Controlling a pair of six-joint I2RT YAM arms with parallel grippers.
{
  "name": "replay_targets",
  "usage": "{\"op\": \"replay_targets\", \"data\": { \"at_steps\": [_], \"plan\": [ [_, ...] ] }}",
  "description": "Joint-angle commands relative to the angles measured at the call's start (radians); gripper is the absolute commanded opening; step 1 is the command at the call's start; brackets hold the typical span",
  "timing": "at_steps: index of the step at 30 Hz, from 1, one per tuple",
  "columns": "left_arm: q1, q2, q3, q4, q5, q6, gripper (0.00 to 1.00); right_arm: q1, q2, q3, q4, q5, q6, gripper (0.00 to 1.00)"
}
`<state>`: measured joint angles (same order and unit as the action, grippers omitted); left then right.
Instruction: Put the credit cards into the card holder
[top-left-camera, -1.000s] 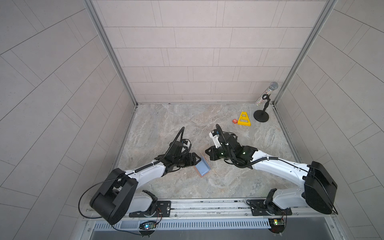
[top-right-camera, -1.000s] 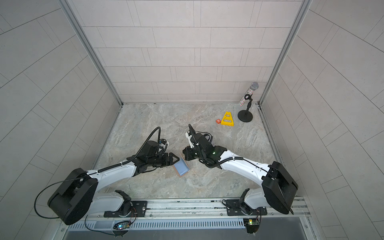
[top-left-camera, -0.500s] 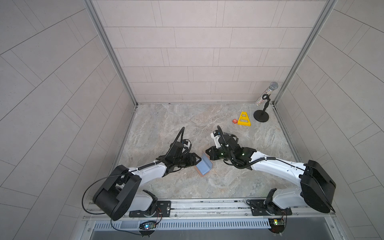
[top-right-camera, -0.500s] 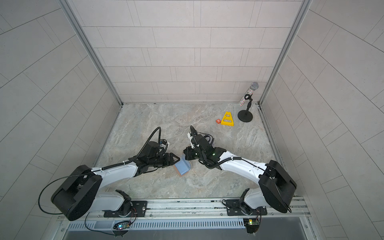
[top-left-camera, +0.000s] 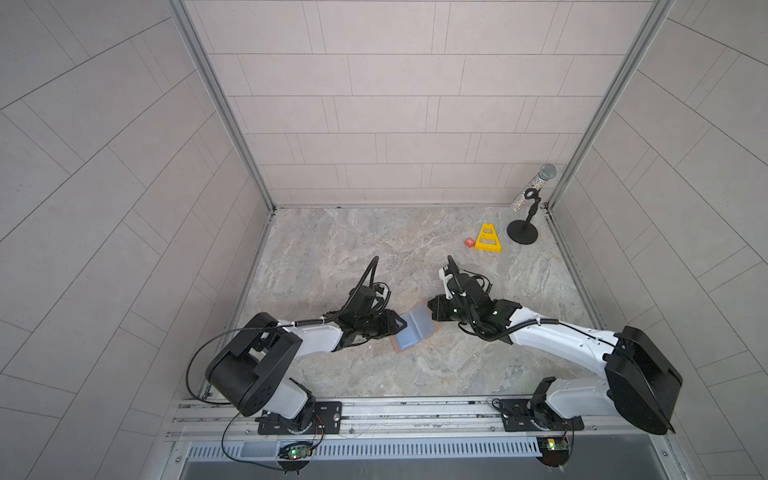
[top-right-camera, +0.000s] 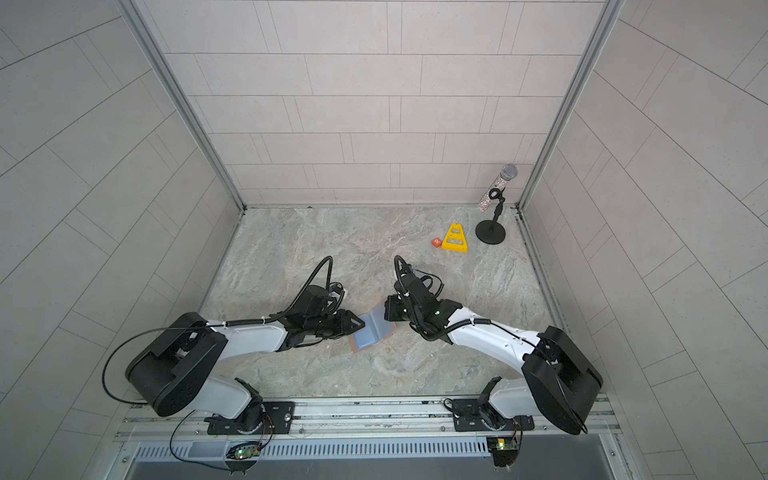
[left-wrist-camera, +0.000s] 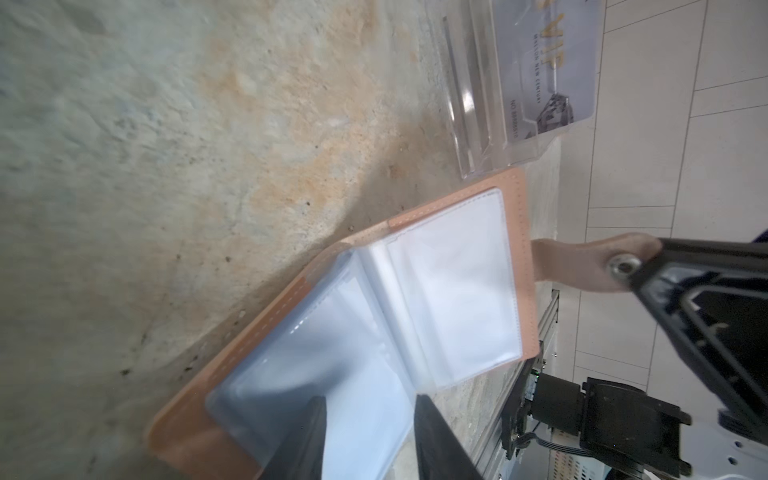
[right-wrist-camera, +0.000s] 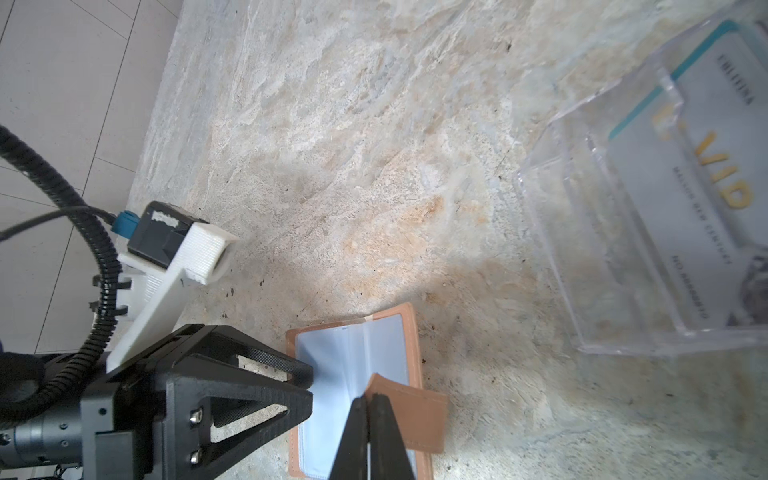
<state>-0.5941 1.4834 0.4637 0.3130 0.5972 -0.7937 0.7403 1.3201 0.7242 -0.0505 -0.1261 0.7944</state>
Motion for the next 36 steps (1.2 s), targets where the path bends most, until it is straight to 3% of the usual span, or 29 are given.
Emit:
{"op": "replay_targets", "data": {
  "at_steps": [1, 23, 28, 36],
  "plan": [
    [-0.012, 0.008, 0.038, -0.106, -0.037, 0.064, 0.41, -0.001, -0.03, -0.018, -0.07, 0.032, 0.002, 0.0],
    [-0.025, 0.049, 0.076, -0.229, -0.039, 0.163, 0.41, -0.001, -0.033, -0.158, -0.108, 0.044, -0.005, 0.0],
    [-0.03, 0.03, 0.073, -0.239, -0.031, 0.167, 0.41, -0.001, -0.05, -0.146, -0.112, 0.016, -0.031, 0.0],
    [-0.032, -0.035, 0.071, -0.27, -0.077, 0.17, 0.42, 0.001, -0.14, -0.078, -0.045, -0.152, -0.043, 0.0]
  ]
}}
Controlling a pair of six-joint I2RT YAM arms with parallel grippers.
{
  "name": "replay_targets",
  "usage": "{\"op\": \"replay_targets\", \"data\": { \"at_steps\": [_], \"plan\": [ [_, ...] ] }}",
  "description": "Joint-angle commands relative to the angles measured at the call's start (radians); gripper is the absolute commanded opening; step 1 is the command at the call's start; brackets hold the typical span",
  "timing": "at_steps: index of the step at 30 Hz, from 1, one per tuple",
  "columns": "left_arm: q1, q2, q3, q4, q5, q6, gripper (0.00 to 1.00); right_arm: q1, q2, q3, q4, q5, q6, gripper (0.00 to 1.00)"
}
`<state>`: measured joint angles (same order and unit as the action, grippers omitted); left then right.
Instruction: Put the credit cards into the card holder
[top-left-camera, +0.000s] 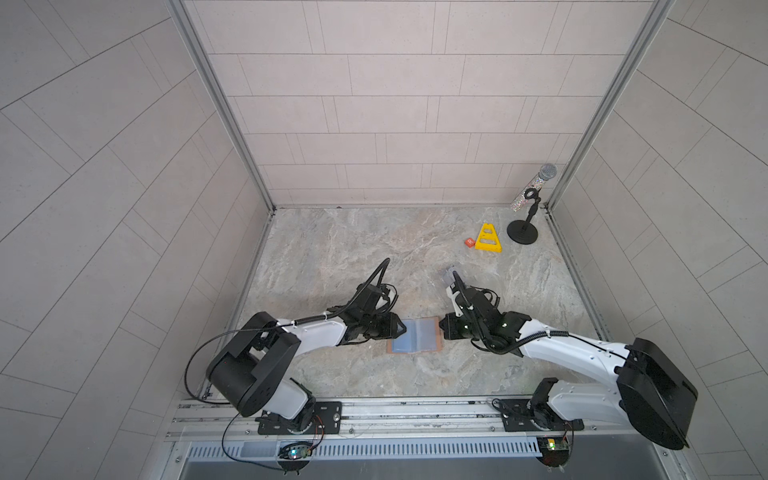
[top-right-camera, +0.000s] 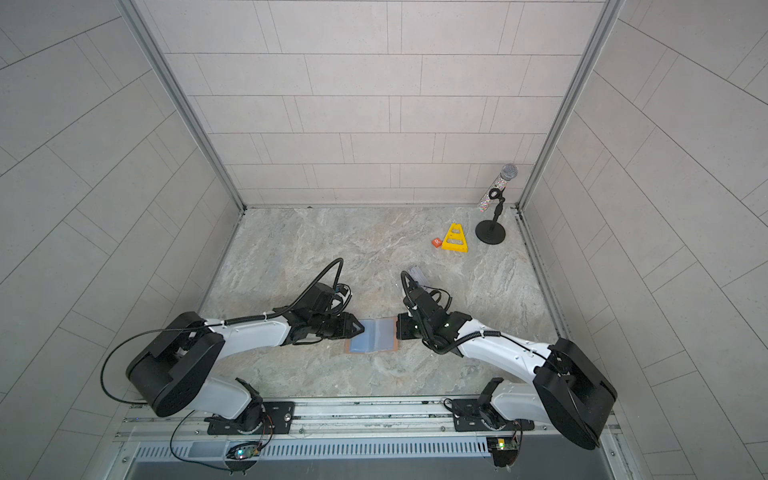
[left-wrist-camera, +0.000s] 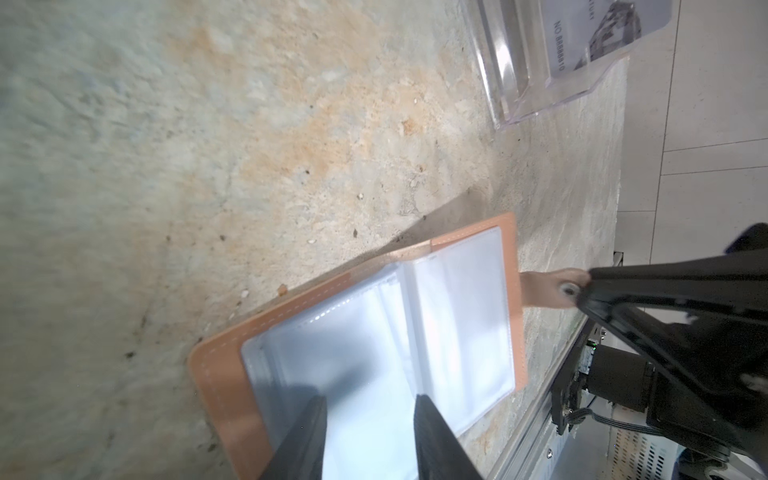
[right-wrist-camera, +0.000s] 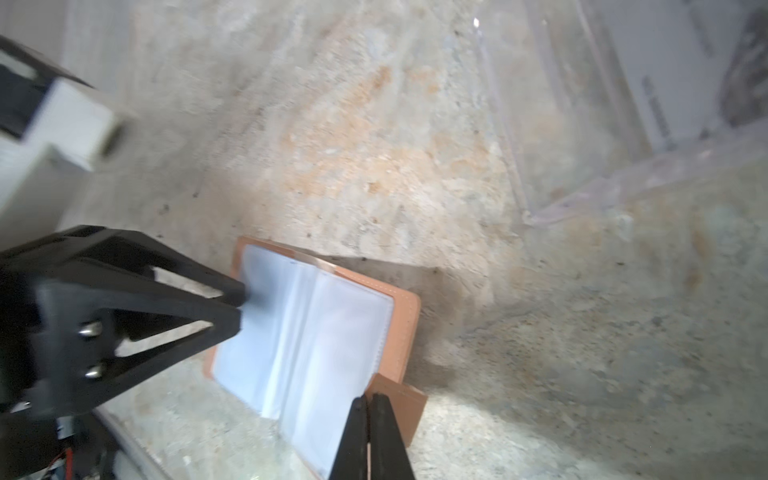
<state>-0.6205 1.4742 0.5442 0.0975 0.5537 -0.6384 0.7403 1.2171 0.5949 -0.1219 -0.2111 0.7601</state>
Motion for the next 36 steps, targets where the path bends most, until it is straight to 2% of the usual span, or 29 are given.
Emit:
{"op": "replay_targets", "data": {
  "at_steps": [1, 8, 13, 21, 33, 36],
  "plan": [
    [-0.005, -0.03, -0.013, -0.052, -0.037, 0.013, 0.42, 0.001, -0.042, 0.062, 0.027, -0.079, -0.011, 0.0],
    [-0.005, -0.086, -0.055, -0.003, -0.059, -0.015, 0.43, 0.002, -0.01, 0.089, 0.171, -0.223, 0.031, 0.0],
    [-0.006, -0.167, -0.078, -0.016, -0.097, -0.022, 0.47, 0.019, 0.038, 0.125, 0.19, -0.221, 0.038, 0.0],
    [-0.005, -0.308, -0.12, -0.063, -0.176, -0.023, 0.59, 0.061, 0.143, 0.163, 0.283, -0.237, 0.074, 0.0],
    [-0.004, -0.449, -0.173, -0.158, -0.298, -0.047, 0.59, 0.102, 0.321, 0.184, 0.566, -0.33, 0.202, 0.0],
    [-0.004, -0.487, -0.192, -0.157, -0.324, -0.058, 0.59, 0.109, 0.334, 0.194, 0.567, -0.326, 0.206, 0.0]
  ]
}}
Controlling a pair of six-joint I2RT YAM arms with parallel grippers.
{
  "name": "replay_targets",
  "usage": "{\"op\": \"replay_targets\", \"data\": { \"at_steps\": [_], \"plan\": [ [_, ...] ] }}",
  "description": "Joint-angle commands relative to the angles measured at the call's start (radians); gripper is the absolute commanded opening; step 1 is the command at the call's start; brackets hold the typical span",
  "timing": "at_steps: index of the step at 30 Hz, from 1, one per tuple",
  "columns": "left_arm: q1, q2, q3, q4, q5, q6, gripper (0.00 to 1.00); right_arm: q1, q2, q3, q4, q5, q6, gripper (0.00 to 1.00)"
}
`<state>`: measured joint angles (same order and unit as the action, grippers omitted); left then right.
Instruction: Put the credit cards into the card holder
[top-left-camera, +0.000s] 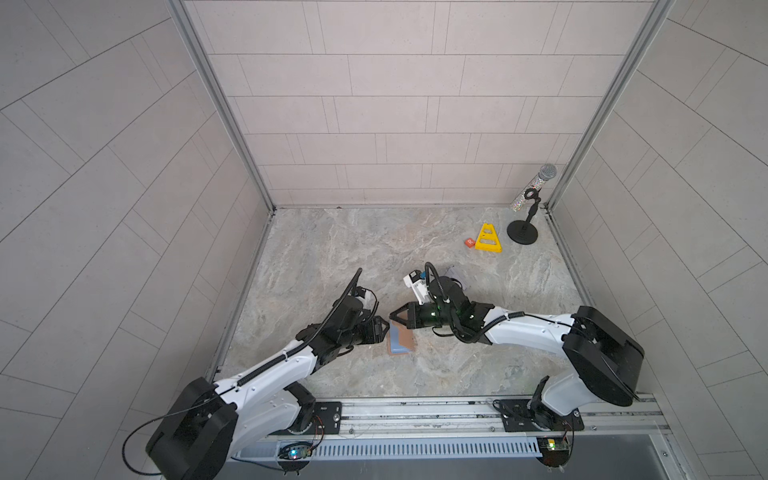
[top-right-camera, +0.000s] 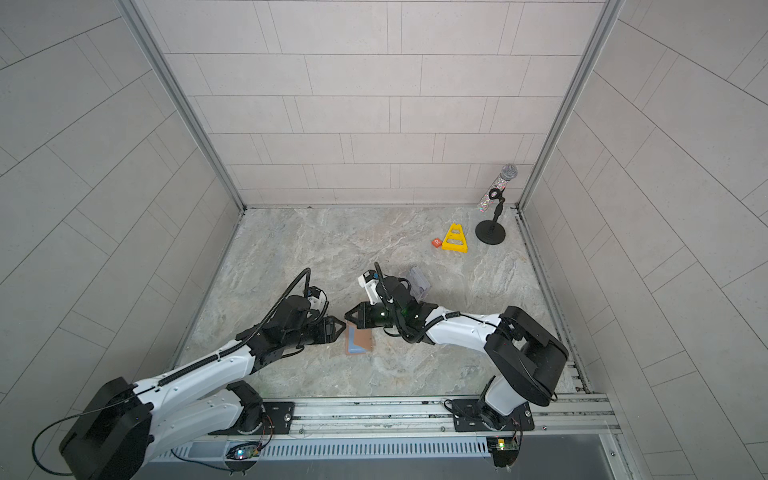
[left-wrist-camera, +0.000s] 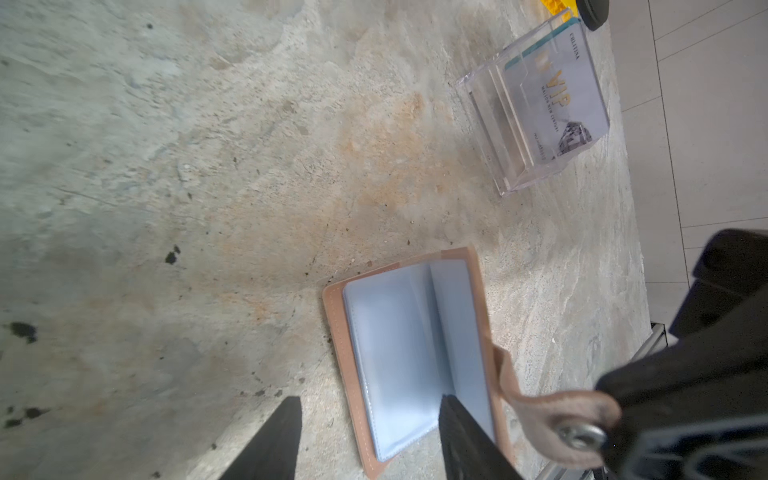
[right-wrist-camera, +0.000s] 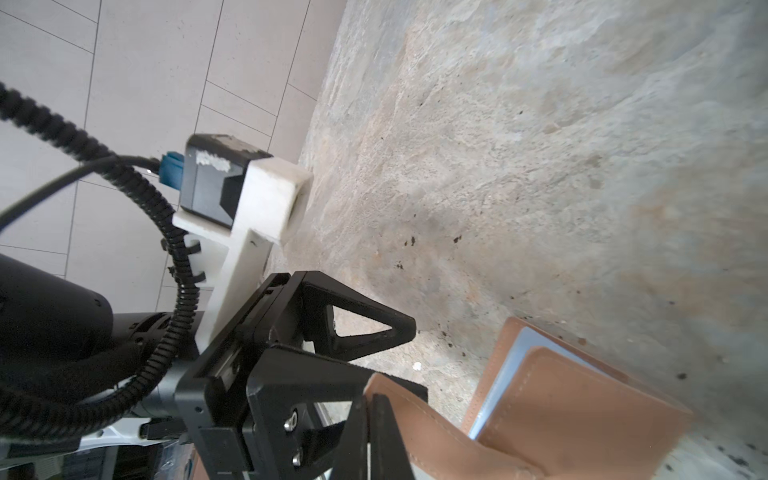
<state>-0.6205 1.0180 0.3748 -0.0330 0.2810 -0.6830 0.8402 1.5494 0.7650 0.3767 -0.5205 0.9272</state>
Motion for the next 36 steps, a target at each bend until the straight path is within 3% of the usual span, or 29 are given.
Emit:
{"op": "replay_targets", "data": {
  "at_steps": [1, 9, 18, 24, 27, 29, 36],
  "plan": [
    [-0.004, -0.04, -0.029, -0.024, -0.057, -0.015, 0.59, 0.011, -0.001, 0.028, 0.049, -0.008, 0.029, 0.0],
    [-0.004, -0.062, -0.051, 0.018, -0.031, -0.015, 0.6, 0.014, -0.066, 0.056, -0.238, 0.145, -0.116, 0.0],
    [-0.004, 0.015, -0.051, 0.128, 0.068, -0.036, 0.67, 0.013, -0.066, 0.034, -0.234, 0.14, -0.12, 0.0],
    [-0.004, 0.104, -0.041, 0.208, 0.156, -0.036, 0.68, 0.013, -0.077, 0.06, -0.376, 0.229, -0.175, 0.0],
    [-0.004, 0.155, -0.031, 0.255, 0.209, -0.036, 0.65, 0.013, -0.096, 0.063, -0.43, 0.272, -0.199, 0.0],
    [-0.004, 0.183, -0.028, 0.299, 0.241, -0.048, 0.58, 0.013, -0.106, 0.063, -0.452, 0.288, -0.21, 0.0],
    [-0.006, 0.238, -0.008, 0.344, 0.261, -0.067, 0.44, 0.013, -0.112, 0.08, -0.527, 0.338, -0.244, 0.0]
  ]
}}
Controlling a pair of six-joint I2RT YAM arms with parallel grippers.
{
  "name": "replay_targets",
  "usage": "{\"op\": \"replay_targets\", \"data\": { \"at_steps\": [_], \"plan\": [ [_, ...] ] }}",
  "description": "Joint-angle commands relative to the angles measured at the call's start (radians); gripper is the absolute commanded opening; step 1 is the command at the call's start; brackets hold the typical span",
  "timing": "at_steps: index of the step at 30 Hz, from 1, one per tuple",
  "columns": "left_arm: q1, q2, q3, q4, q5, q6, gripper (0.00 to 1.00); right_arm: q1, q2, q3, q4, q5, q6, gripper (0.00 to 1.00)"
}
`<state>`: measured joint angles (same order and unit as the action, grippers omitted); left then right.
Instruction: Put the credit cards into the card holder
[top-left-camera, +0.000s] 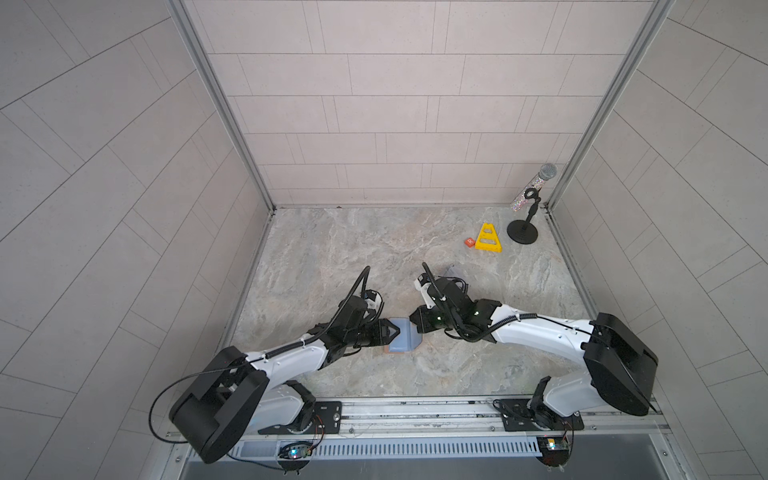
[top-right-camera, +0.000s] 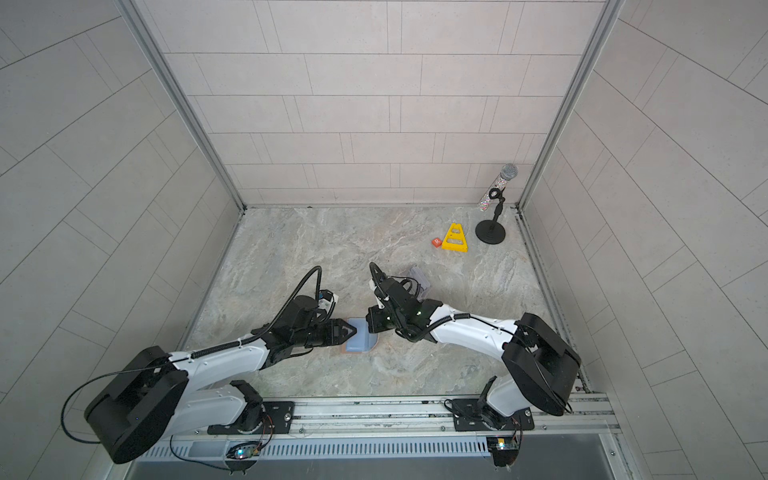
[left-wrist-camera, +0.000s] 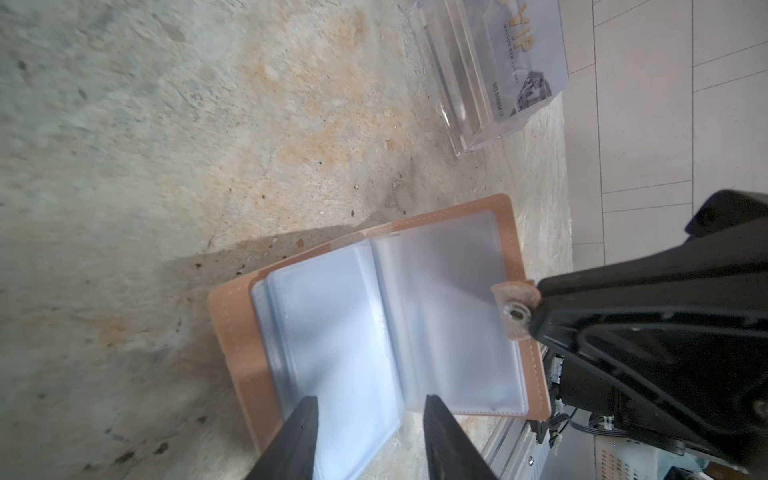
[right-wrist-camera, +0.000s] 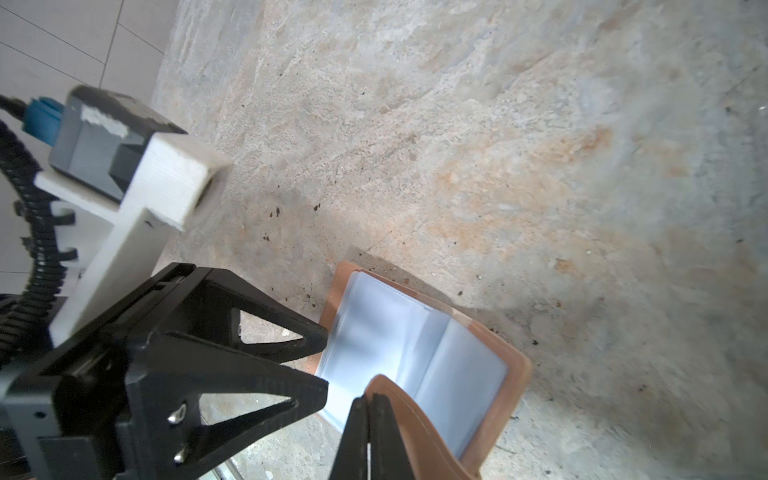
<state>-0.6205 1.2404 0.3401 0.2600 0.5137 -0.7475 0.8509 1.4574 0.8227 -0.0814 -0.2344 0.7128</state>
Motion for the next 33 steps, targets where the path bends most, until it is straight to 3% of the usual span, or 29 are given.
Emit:
{"op": "replay_targets", "data": {
  "at_steps": [1, 9, 13, 16, 27, 30, 33],
  "plan": [
    [-0.005, 0.024, 0.027, 0.053, 0.027, -0.003, 0.43, 0.002, -0.02, 0.024, -0.077, 0.057, -0.033, 0.0],
    [-0.007, 0.078, 0.015, 0.068, 0.024, -0.001, 0.42, 0.002, -0.031, 0.038, -0.182, 0.148, -0.071, 0.01],
    [-0.009, 0.091, 0.008, 0.067, 0.017, 0.001, 0.41, 0.004, -0.044, 0.054, -0.263, 0.224, -0.088, 0.25],
    [-0.01, 0.095, 0.007, 0.06, 0.014, 0.003, 0.41, 0.005, -0.071, 0.069, -0.323, 0.28, -0.102, 0.36],
    [-0.015, 0.096, 0.016, 0.024, 0.005, 0.019, 0.41, 0.022, -0.205, 0.128, -0.525, 0.535, -0.124, 0.53],
    [-0.015, 0.097, 0.017, 0.02, 0.003, 0.019, 0.41, 0.022, -0.242, 0.126, -0.521, 0.519, -0.136, 0.53],
    [-0.015, 0.096, 0.016, 0.017, 0.0, 0.019, 0.4, 0.022, -0.289, 0.085, -0.404, 0.354, -0.191, 0.51]
  ]
}}
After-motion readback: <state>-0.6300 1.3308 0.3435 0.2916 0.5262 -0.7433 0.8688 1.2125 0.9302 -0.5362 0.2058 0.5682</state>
